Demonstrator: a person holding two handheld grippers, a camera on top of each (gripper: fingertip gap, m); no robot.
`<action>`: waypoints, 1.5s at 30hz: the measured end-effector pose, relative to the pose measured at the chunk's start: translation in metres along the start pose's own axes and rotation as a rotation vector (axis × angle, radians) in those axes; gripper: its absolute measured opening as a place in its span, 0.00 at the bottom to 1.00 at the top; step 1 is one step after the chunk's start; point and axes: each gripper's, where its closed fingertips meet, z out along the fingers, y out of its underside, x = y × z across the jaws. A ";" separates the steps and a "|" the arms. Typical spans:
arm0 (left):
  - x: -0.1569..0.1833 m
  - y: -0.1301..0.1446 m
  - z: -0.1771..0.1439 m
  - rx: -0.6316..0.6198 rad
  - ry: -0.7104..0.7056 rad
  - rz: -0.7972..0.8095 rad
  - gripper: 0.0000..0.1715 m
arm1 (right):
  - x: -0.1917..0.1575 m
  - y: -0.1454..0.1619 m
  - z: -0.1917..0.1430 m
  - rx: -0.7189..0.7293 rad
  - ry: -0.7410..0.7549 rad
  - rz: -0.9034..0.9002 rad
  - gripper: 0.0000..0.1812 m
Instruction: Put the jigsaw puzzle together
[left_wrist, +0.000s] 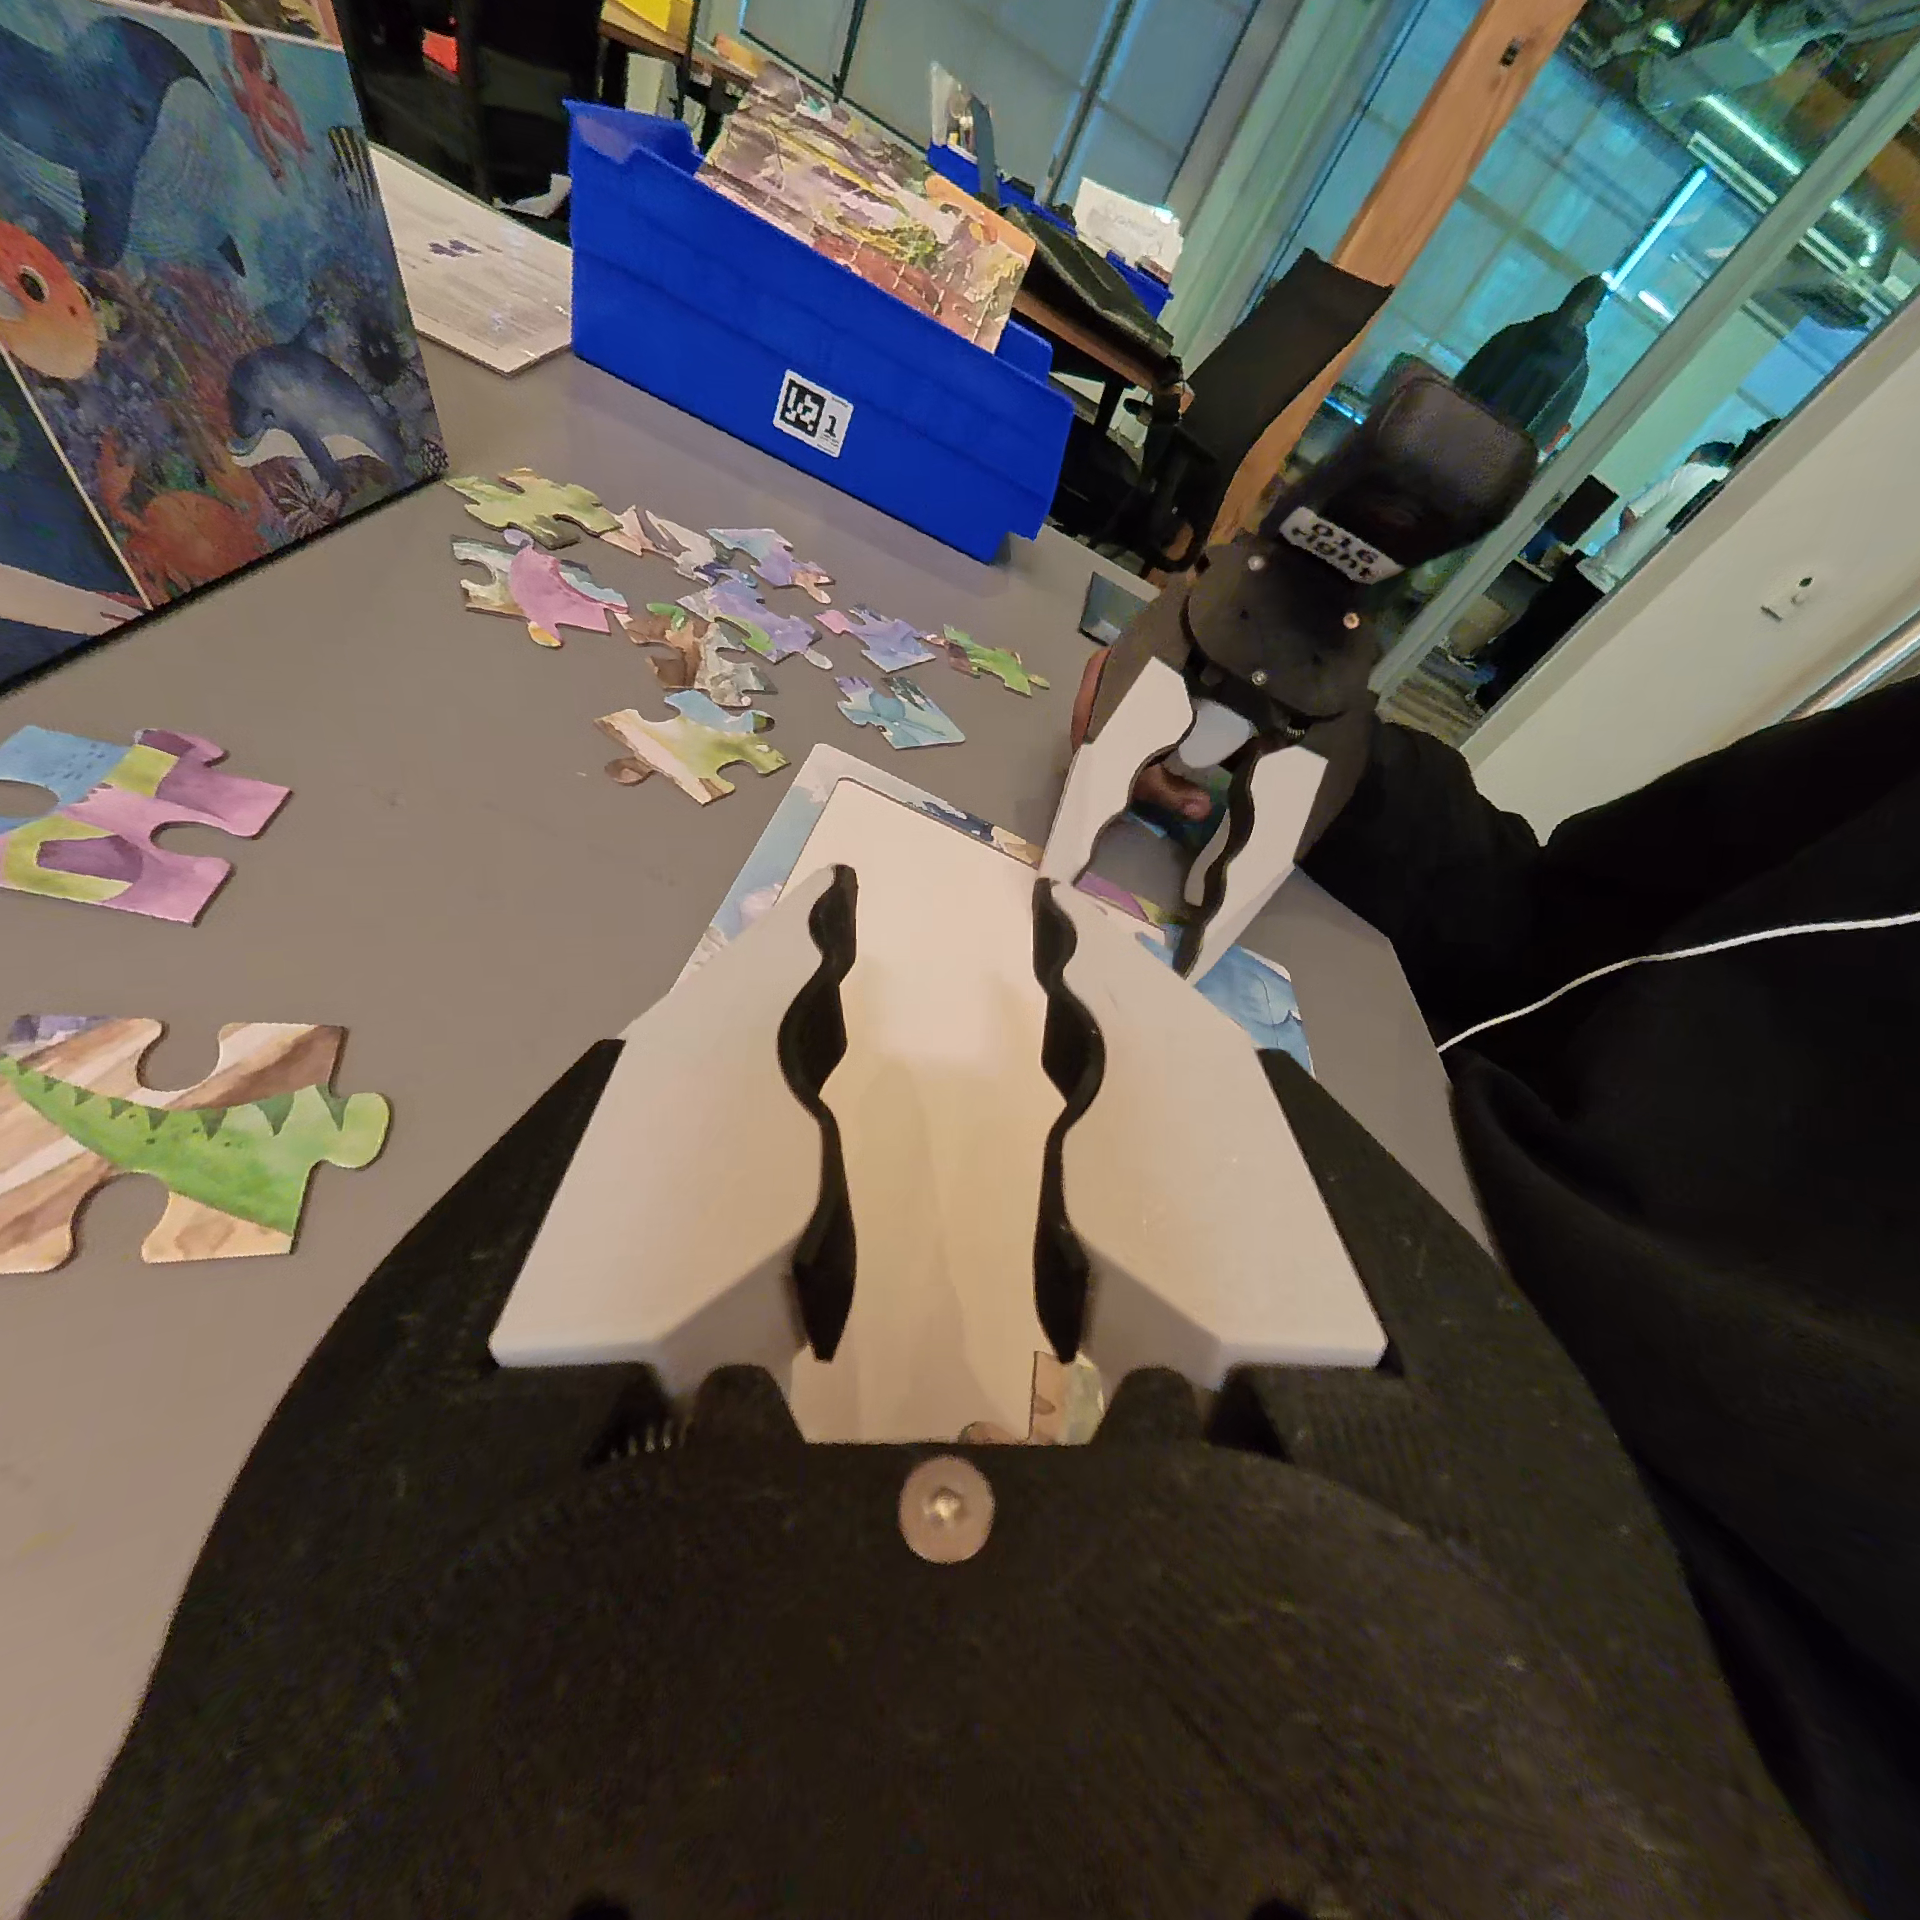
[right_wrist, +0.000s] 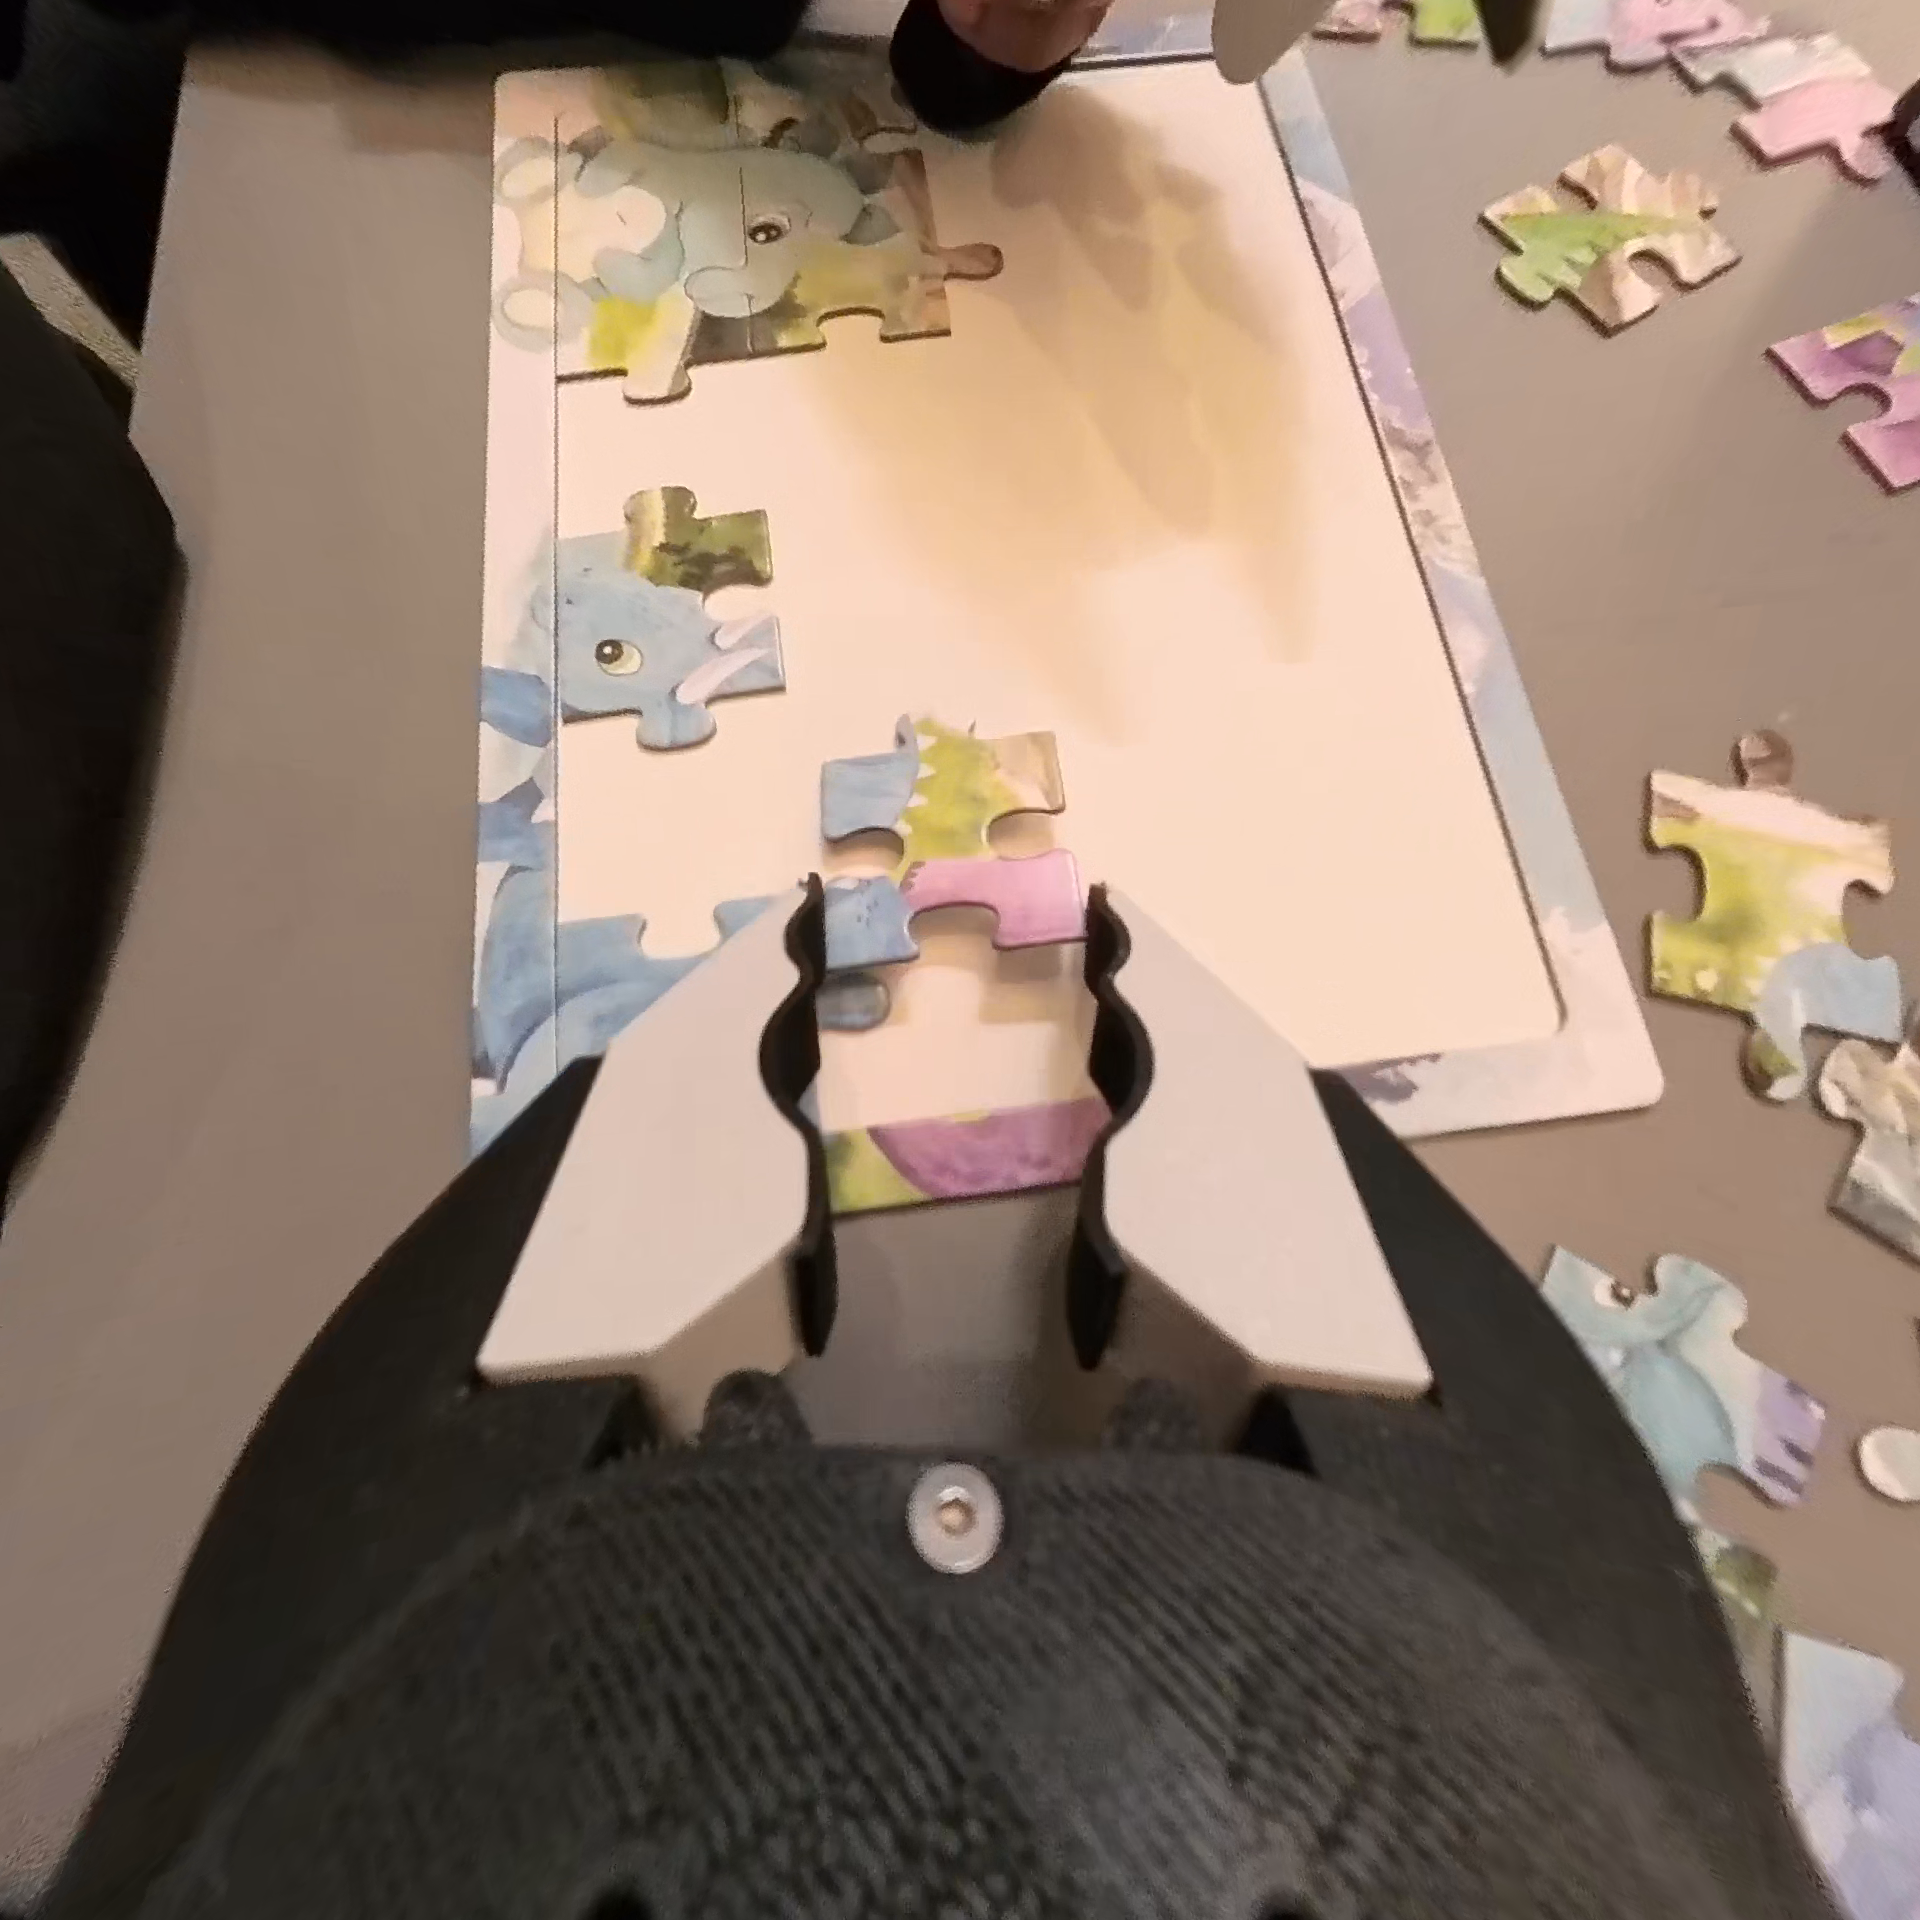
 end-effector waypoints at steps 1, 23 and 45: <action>0.000 0.000 0.000 0.002 0.001 -0.001 0.18 | -0.001 -0.002 0.002 0.002 0.001 -0.011 0.27; -0.001 0.000 0.000 0.001 0.002 -0.006 0.18 | 0.015 -0.031 -0.017 0.157 0.105 -0.052 0.30; -0.002 -0.029 -0.028 0.128 0.011 -0.030 0.16 | 0.121 -0.013 -0.166 0.514 0.821 0.148 0.27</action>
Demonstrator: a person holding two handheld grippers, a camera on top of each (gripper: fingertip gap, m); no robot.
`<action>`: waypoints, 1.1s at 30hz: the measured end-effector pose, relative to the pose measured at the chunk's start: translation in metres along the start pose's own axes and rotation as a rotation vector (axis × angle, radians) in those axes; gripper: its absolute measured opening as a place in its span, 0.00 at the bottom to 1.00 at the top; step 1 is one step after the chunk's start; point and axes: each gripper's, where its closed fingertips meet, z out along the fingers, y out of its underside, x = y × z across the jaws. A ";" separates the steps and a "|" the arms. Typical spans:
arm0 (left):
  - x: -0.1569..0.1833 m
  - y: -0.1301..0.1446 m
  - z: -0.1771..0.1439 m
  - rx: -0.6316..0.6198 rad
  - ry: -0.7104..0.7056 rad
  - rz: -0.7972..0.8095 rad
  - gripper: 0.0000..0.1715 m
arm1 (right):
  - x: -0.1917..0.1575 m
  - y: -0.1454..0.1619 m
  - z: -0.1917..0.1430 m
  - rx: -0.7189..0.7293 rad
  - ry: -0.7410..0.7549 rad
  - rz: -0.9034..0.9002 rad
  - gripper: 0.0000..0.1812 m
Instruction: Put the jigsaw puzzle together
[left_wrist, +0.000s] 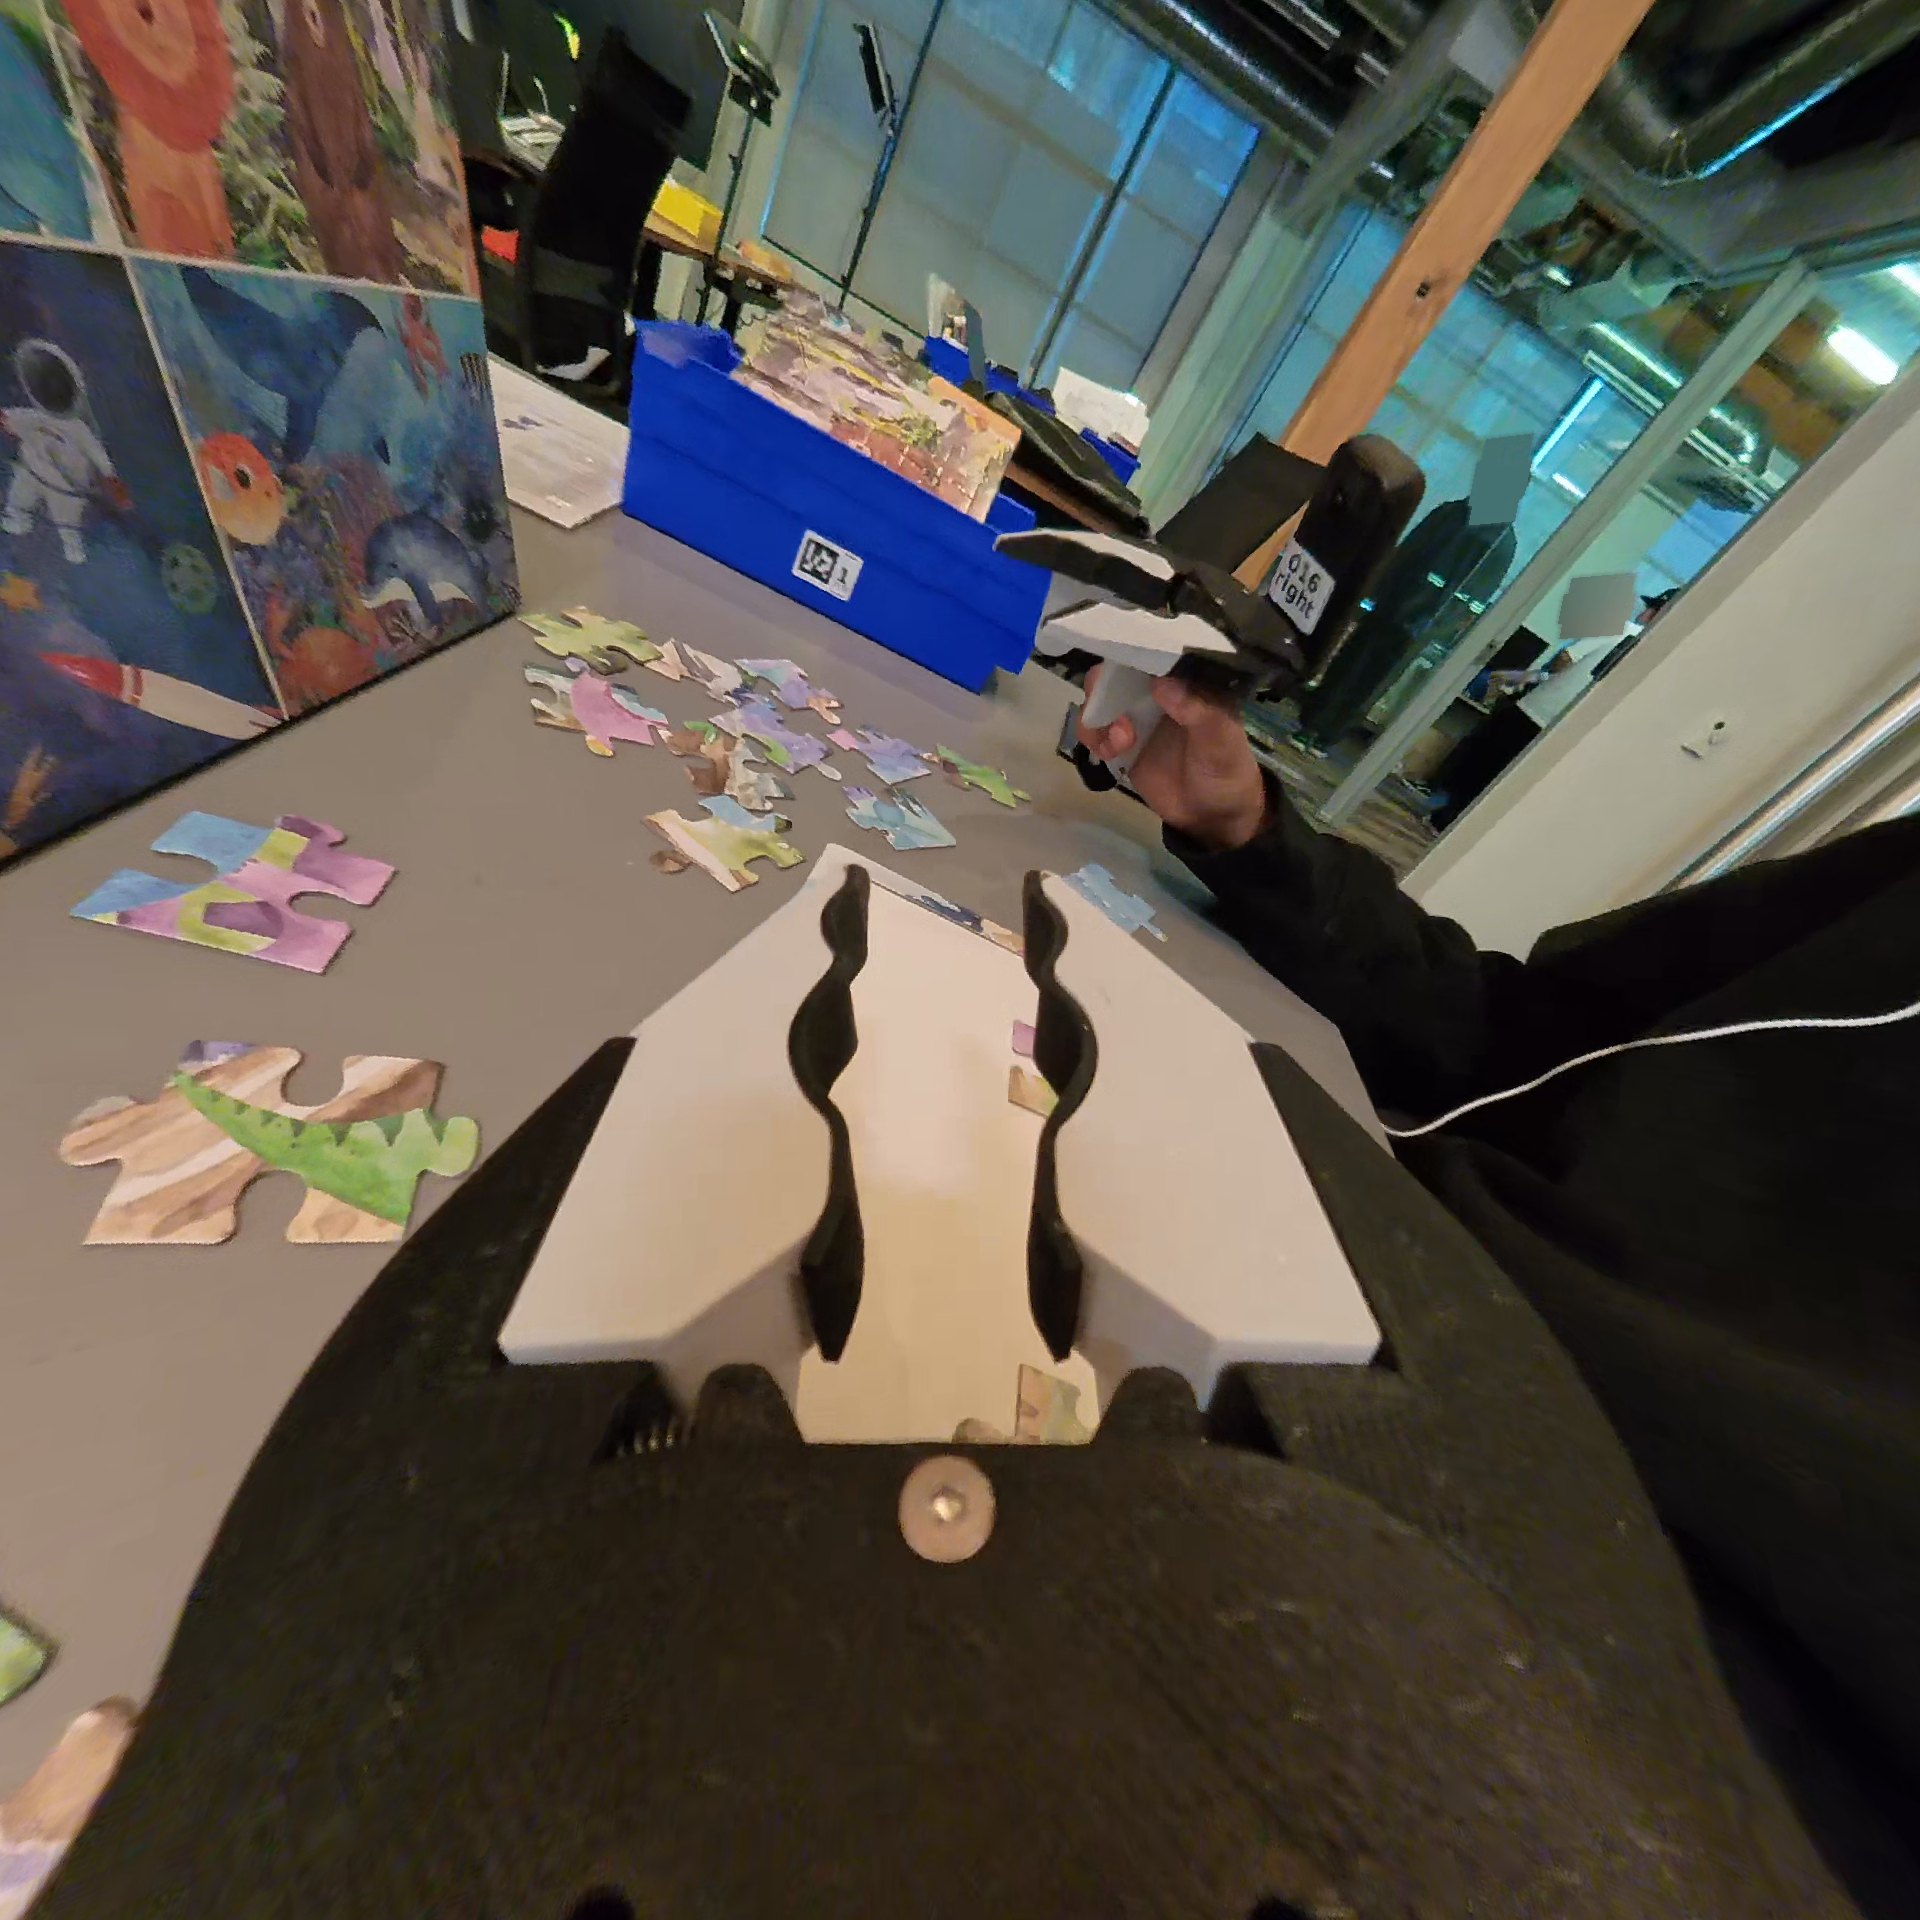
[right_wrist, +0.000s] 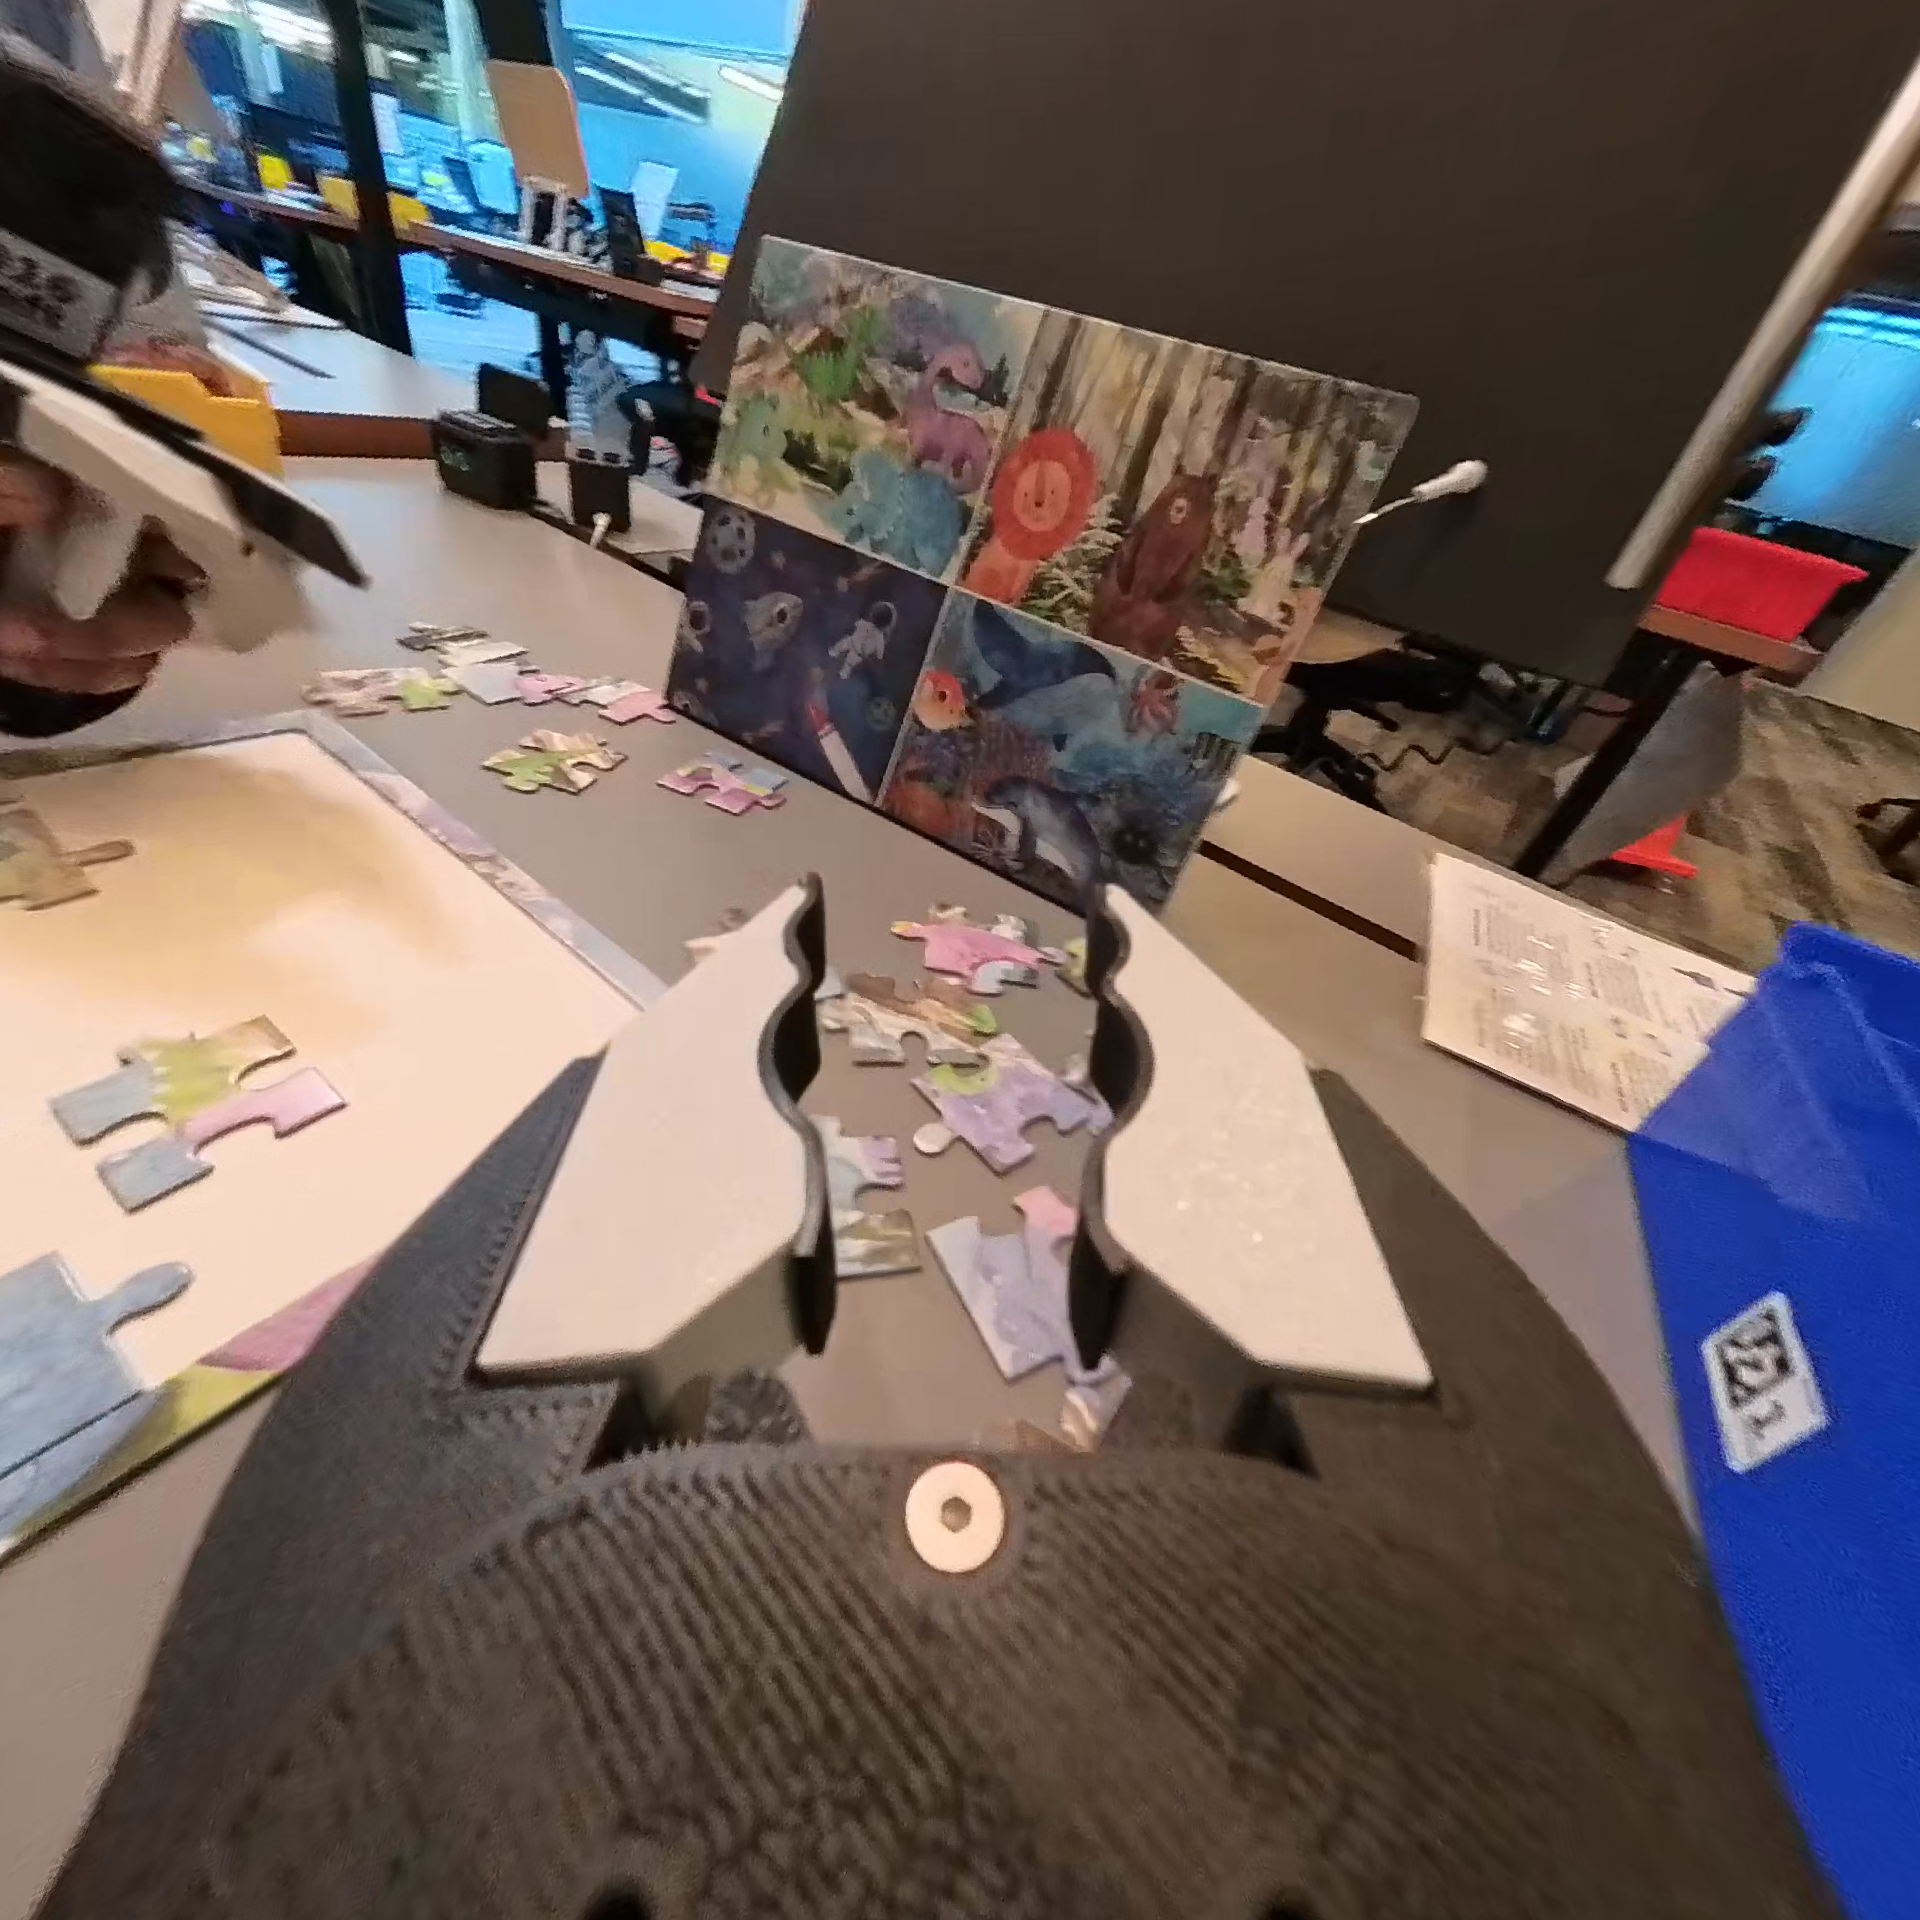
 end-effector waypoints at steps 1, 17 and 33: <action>-0.003 -0.001 -0.003 -0.001 -0.017 0.009 0.16 | 0.008 -0.001 -0.004 0.010 0.029 0.007 0.27; -0.081 -0.023 -0.072 0.010 -0.585 0.241 0.17 | 0.063 0.015 -0.025 0.008 0.240 0.116 0.42; -0.107 -0.048 -0.122 0.115 -0.950 0.391 0.00 | 0.060 0.032 -0.016 -0.037 0.216 0.163 0.39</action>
